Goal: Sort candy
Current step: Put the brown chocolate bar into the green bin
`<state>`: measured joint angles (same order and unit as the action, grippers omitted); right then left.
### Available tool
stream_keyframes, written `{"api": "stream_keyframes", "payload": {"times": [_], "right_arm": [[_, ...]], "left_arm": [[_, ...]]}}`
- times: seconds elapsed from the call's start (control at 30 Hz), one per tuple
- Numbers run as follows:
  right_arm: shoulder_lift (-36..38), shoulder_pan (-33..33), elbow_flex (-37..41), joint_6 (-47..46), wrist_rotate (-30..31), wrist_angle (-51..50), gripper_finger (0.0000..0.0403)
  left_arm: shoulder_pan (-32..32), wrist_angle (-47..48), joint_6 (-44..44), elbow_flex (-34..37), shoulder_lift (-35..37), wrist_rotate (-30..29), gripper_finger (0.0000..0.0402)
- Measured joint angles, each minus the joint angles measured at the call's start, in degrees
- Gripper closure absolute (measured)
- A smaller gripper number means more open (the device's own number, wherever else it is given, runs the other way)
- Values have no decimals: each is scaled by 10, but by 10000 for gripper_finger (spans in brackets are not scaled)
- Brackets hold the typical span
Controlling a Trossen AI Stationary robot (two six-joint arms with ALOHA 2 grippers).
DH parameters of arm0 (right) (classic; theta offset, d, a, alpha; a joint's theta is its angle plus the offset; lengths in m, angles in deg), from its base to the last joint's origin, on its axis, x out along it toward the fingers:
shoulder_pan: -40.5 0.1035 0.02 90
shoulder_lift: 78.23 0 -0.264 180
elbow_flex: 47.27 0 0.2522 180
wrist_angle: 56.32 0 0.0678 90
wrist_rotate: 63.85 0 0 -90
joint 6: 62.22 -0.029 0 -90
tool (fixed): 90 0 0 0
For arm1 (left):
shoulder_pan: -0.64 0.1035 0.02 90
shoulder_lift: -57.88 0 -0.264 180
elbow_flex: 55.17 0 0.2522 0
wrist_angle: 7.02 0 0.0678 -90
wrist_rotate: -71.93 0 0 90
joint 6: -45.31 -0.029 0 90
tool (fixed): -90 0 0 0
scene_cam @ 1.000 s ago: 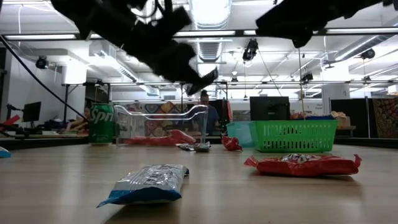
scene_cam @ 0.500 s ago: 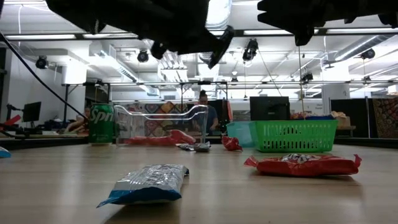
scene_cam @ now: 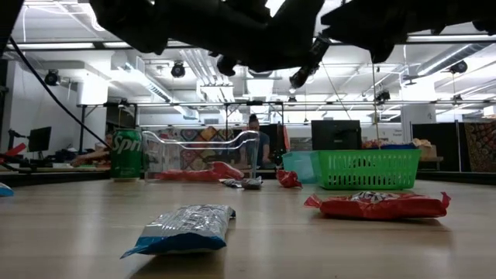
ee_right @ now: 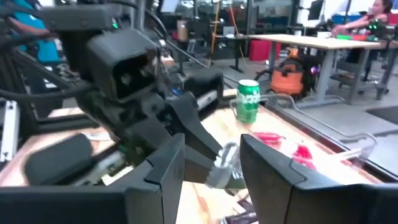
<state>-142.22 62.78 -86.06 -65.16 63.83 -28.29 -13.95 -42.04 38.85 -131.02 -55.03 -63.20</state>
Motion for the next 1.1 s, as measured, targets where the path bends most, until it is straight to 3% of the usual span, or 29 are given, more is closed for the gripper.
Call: {"api": "stream_keyframes", "payload": {"times": [0.37,0.53,0.73,0.9,1.1], "right_arm": [[0,0,0,-10,14,-18,263],[0,0,0,-16,15,-21,301],[0,0,0,-17,18,-21,382],[0,0,0,-30,17,-25,388],[0,1,0,-37,24,-28,389]], "left_arm": [[0,3,-6,-27,-6,6,396],[0,4,-6,-27,-6,6,396],[0,5,-5,-27,-6,5,396],[-4,14,-4,-27,-6,5,390],[-10,34,12,-27,-6,6,349]]}}
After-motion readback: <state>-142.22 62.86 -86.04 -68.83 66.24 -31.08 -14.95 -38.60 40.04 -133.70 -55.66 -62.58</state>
